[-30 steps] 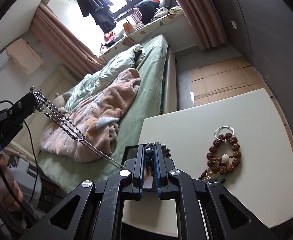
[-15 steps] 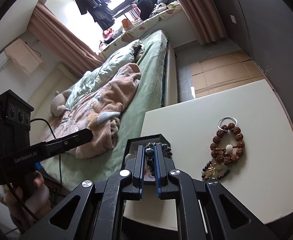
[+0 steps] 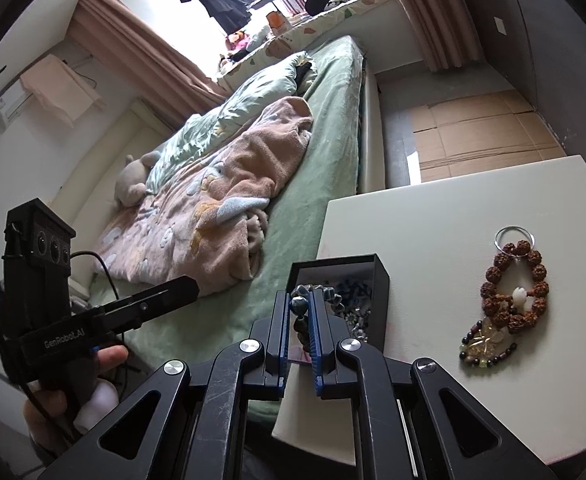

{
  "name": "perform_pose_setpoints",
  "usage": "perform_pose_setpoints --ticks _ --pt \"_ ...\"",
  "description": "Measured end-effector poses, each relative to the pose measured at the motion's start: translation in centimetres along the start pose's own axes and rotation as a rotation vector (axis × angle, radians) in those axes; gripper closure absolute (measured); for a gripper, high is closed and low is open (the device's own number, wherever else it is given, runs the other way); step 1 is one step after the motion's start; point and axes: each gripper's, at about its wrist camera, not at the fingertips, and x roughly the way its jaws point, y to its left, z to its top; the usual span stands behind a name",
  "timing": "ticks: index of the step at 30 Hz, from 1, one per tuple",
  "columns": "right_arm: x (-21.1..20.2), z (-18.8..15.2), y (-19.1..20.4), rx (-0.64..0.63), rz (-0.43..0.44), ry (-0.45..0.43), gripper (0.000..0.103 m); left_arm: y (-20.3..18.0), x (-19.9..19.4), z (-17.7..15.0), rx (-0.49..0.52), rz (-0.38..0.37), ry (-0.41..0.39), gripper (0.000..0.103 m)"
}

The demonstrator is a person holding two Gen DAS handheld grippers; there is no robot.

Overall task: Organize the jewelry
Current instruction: 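Place the chains and dark bead bracelet into the black box and open both grippers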

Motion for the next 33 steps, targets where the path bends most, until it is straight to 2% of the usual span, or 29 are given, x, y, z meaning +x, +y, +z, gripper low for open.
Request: perform_pose_setpoints --ticks 2,4,5,6,7,8,9,11,12,23,25,27,30,33 --pt "0.8 0.3 0.2 -0.003 -0.012 0.006 0.092 0.8 0.0 -0.1 -0.019 0.009 0.000 0.036" --pt "1.5 0.5 0.0 0.016 -0.002 0.021 0.083 1.2 -0.1 -0.2 -0.033 0.008 0.001 0.036" --pt "1.8 0.6 -0.3 0.036 0.002 0.034 0.066 1.3 0.0 -0.2 -0.037 0.012 0.003 0.035" --pt "1.8 0.6 -0.5 0.053 0.003 0.032 0.057 1.4 0.0 -0.3 -0.037 0.016 0.004 0.035" --pt "1.5 0.5 -0.8 0.065 0.005 0.019 0.056 1.3 0.0 -0.3 -0.035 0.018 0.003 0.035" --pt "1.1 0.4 -1.0 0.066 0.007 0.012 0.056 1.2 0.0 -0.3 -0.033 0.016 0.000 0.029" --pt "0.7 0.4 -1.2 0.064 0.007 0.008 0.056 1.1 0.0 -0.3 -0.031 0.014 -0.005 0.018" --pt "-0.1 0.2 -1.6 0.066 -0.008 -0.003 0.056 0.9 -0.1 -0.3 -0.031 -0.002 -0.021 0.005" --pt "-0.4 0.2 -2.0 0.069 -0.023 -0.006 0.056 0.8 -0.1 -0.3 -0.031 -0.010 -0.028 0.003" --pt "-6.0 -1.1 -7.8 0.170 -0.136 -0.052 0.056 -3.6 2.1 -0.4 0.058 -0.061 -0.008 0.000" --pt "-6.8 -1.3 -8.7 0.185 -0.141 -0.056 0.052 -4.6 2.6 -0.5 0.075 -0.070 0.004 0.000" --pt "-7.4 -1.6 -9.5 0.207 -0.144 -0.062 0.036 -5.5 3.3 -0.6 0.097 -0.082 0.018 0.000" --pt "-8.1 -2.2 -10.6 0.230 -0.154 -0.063 0.031 -7.2 4.4 -0.8 0.139 -0.078 0.040 0.000" --pt "-8.3 -2.7 -11.9 0.260 -0.157 -0.051 0.030 -8.7 5.6 -1.2 0.172 -0.079 0.072 0.001"
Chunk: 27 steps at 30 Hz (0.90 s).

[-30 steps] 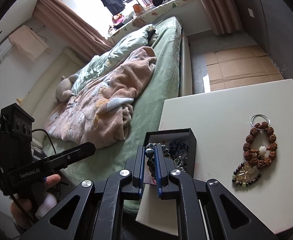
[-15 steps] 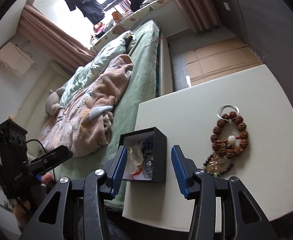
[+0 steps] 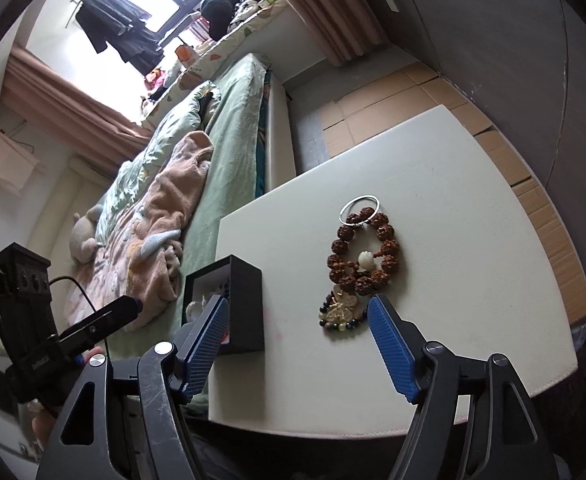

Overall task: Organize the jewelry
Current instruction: 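Place the chains and dark bead bracelet into the black box and open both grippers, then move the right gripper to the brown bead bracelet and pinch it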

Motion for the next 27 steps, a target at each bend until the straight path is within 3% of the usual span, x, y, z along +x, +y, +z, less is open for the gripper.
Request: perform_pose_setpoints --ticks 10,12,21,27 --pt "-0.6 0.3 -4.5 0.105 -0.013 -0.039 0.030 -3.8 4.4 1.1 0.114 0.005 0.073 0.006" --pt "-0.7 0.5 -5.2 0.126 -0.020 -0.054 0.030 -4.4 5.1 1.5 0.138 0.007 0.080 0.018" --pt "0.7 2.7 -7.6 0.191 -0.022 -0.081 0.030 -4.8 8.8 4.2 0.114 -0.015 0.126 0.043" --pt "3.1 4.1 -8.8 0.222 0.009 -0.081 0.030 -4.7 12.3 6.1 0.070 -0.009 0.180 0.052"
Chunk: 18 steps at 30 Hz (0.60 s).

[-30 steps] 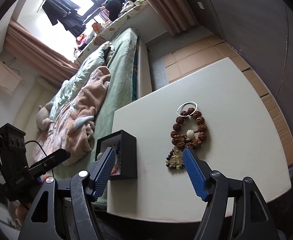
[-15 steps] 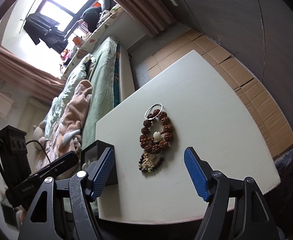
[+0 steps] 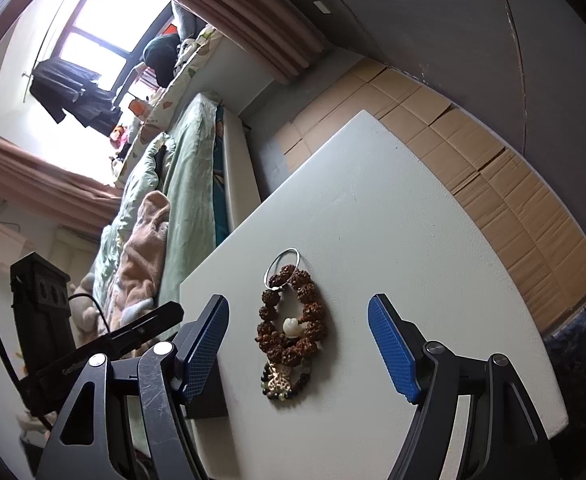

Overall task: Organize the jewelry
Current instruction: 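Move the right gripper to the brown bead bracelet and pinch it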

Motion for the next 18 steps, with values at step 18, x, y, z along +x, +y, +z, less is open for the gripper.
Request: perform_pose_setpoints --ticks 18 --pt "0.1 0.9 -6.5 0.090 -0.150 -0.037 0.030 -3.6 9.7 3.4 0.079 0.138 0.169 0.020"
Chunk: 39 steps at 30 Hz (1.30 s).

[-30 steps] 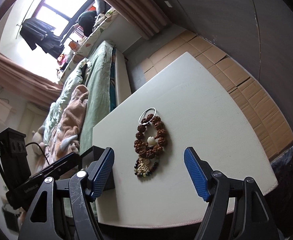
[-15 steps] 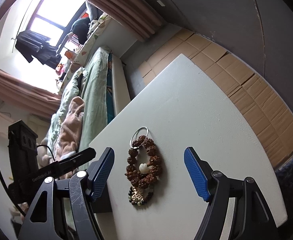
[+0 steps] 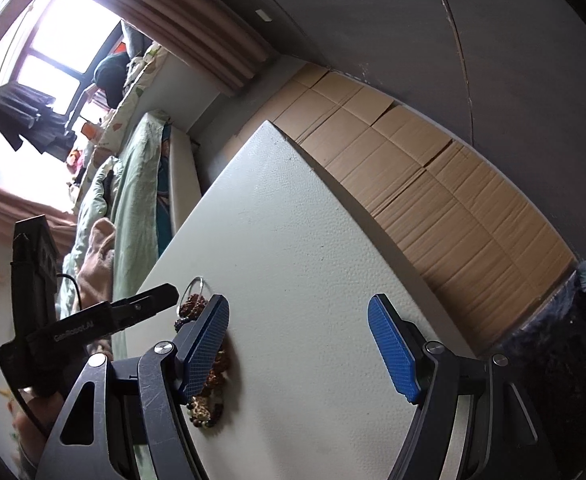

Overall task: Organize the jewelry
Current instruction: 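Move the right gripper to the brown bead bracelet and pinch it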

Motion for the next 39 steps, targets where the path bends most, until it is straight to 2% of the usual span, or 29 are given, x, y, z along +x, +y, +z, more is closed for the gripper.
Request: perform_pose_setpoints --ticks 4,11,14,16,19,27,32,39 --pt "-0.2 0.1 -0.4 0.009 0.001 0.002 0.030 0.0 1.3 0.2 -0.019 0.039 0.015 0.020" --pt "-0.4 0.1 -0.3 0.002 0.000 -0.002 0.030 -0.3 2.7 0.0 -0.028 0.057 0.027 0.022" --pt "-0.3 0.1 -0.1 -0.003 -0.001 0.000 0.030 -0.3 2.1 -0.1 -0.031 0.074 -0.001 0.051" --pt "-0.2 -0.1 0.2 -0.014 -0.002 0.003 0.030 0.1 1.8 -0.1 -0.047 0.040 0.007 0.051" --pt "0.2 -0.2 0.8 -0.039 0.006 0.013 0.030 0.1 0.4 -0.4 -0.029 0.040 -0.022 0.051" --pt "1.8 -1.5 3.9 -0.147 0.053 0.062 0.031 2.4 -4.1 -1.3 -0.058 0.003 -0.085 0.051" --pt "3.7 -1.8 6.4 -0.223 0.058 0.119 0.038 4.6 -6.4 -2.8 -0.095 -0.009 -0.115 0.051" --pt "6.3 -2.3 9.8 -0.339 -0.019 0.183 0.044 7.8 -8.8 -4.9 -0.154 -0.013 -0.151 0.051"
